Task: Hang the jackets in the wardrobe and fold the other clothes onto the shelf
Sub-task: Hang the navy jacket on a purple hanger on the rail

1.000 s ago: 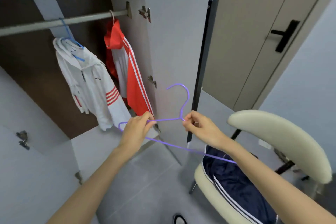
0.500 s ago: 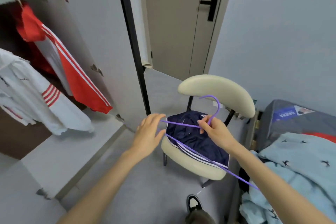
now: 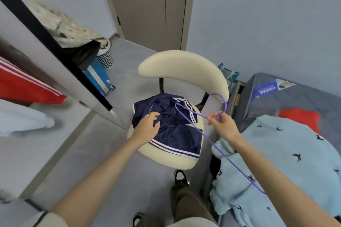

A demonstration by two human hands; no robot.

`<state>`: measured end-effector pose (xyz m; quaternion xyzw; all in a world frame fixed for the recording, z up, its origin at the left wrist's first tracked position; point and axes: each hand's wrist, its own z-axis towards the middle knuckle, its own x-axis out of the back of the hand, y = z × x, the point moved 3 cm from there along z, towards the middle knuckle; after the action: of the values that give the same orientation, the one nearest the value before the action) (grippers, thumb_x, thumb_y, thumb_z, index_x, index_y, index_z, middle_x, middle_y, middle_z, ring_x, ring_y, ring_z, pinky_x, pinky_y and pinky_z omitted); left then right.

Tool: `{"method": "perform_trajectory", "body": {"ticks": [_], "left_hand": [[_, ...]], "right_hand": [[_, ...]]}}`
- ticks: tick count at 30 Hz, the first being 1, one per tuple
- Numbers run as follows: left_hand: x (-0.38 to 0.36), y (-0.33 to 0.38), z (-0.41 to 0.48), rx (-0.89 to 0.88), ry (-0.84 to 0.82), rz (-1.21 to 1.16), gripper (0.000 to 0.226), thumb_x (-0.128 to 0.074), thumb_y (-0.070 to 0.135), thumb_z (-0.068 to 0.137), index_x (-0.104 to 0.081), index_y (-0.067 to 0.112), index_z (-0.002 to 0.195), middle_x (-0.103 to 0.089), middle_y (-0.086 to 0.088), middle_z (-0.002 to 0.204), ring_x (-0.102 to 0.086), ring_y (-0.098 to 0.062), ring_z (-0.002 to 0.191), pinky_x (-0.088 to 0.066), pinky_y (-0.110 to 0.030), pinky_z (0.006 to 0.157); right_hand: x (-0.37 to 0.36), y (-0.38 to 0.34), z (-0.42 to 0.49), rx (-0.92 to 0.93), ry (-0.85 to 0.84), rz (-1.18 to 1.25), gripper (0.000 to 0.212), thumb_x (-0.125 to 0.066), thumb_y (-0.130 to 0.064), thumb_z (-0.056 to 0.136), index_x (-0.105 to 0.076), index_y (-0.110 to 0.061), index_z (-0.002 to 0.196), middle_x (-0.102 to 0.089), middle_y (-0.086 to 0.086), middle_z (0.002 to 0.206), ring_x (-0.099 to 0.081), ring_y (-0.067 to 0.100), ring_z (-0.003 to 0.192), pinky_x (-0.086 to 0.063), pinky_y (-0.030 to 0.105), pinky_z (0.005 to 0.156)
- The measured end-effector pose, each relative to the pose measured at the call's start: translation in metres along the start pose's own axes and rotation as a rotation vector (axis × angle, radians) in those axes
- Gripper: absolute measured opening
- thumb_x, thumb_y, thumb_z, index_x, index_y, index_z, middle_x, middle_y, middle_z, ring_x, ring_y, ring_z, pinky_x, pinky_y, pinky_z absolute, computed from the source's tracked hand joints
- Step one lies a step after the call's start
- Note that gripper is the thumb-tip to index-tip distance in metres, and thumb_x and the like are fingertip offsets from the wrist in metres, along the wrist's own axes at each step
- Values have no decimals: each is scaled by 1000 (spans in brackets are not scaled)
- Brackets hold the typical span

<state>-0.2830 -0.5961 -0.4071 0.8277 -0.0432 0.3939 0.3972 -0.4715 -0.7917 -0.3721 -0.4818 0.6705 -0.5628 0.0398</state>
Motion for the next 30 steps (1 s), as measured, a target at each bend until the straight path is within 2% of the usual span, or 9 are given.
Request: {"method": "perform_trajectory", "body": {"ticks": [3, 7, 10, 13, 17, 20, 23, 27, 30], "left_hand": [[-24, -7, 32, 104, -23, -19, 38, -50, 20, 98, -45, 16, 136, -52, -7, 133, -53, -24, 117, -42, -34, 97], [-56, -21, 64, 157, -60, 5, 38, -46, 19, 100, -44, 15, 138, -51, -8, 135, -51, -24, 121, -42, -39, 99], [-79, -35, 90, 177, -68, 37, 40, -43, 20, 101, -43, 18, 141, -49, -7, 137, -49, -23, 123, -42, -36, 98], [-109, -50, 123, 154, -83, 72, 42, -43, 21, 102, -42, 16, 143, -43, -8, 143, -43, -25, 130, -40, -39, 104], [-147, -68, 165, 99, -110, 171, 42, -42, 25, 102, -40, 18, 144, -43, -2, 145, -40, -22, 131, -42, -37, 101], [-176, -79, 195, 25, -111, 265, 43, -43, 27, 102, -40, 21, 145, -43, 0, 144, -40, -21, 130, -41, -35, 101], [-205, -86, 218, -20, -108, 347, 45, -43, 34, 102, -38, 27, 145, -41, 4, 144, -36, -20, 131, -33, -35, 105], [-237, -94, 237, -61, -125, 483, 47, -46, 39, 100, -36, 32, 145, -39, 5, 140, -36, -18, 127, -27, -35, 105], [-246, -98, 246, -95, -61, 566, 44, -47, 40, 99, -39, 33, 142, -43, 5, 131, -42, -18, 118, -27, -34, 102]], "right_hand": [[3, 15, 37, -33, -1, 2, 10, -58, -23, 94, -65, -18, 87, -68, -7, 76, -64, 19, 86, -44, 25, 75], [-2, 29, 73, -46, -3, 12, 16, -57, -21, 94, -63, -20, 79, -67, -7, 76, -62, 13, 81, -44, 25, 76], [-12, 43, 97, -57, -20, 37, 17, -57, -20, 95, -64, -17, 79, -66, -8, 76, -65, 16, 82, -45, 26, 78], [-25, 63, 125, -67, -24, 63, 14, -57, -18, 95, -65, -11, 85, -67, -8, 78, -66, 16, 86, -47, 28, 85], [-41, 84, 154, -59, -24, 88, 14, -58, -16, 94, -63, -6, 85, -67, -8, 78, -65, 16, 84, -49, 27, 82], [-52, 100, 170, -47, -12, 106, 10, -58, -14, 92, -64, -12, 84, -68, -9, 81, -64, 9, 81, -49, 26, 80], [-56, 112, 177, -22, 23, 137, 13, -60, -15, 92, -65, -21, 82, -68, -7, 77, -62, 5, 73, -45, 23, 71], [-60, 126, 183, 1, 55, 171, 17, -62, -15, 92, -64, -24, 78, -67, -8, 71, -61, 28, 74, -49, 20, 70], [-61, 135, 186, -15, 60, 159, 19, -61, -14, 92, -63, -20, 75, -67, -11, 75, -59, 30, 73, -48, 19, 68]]}}
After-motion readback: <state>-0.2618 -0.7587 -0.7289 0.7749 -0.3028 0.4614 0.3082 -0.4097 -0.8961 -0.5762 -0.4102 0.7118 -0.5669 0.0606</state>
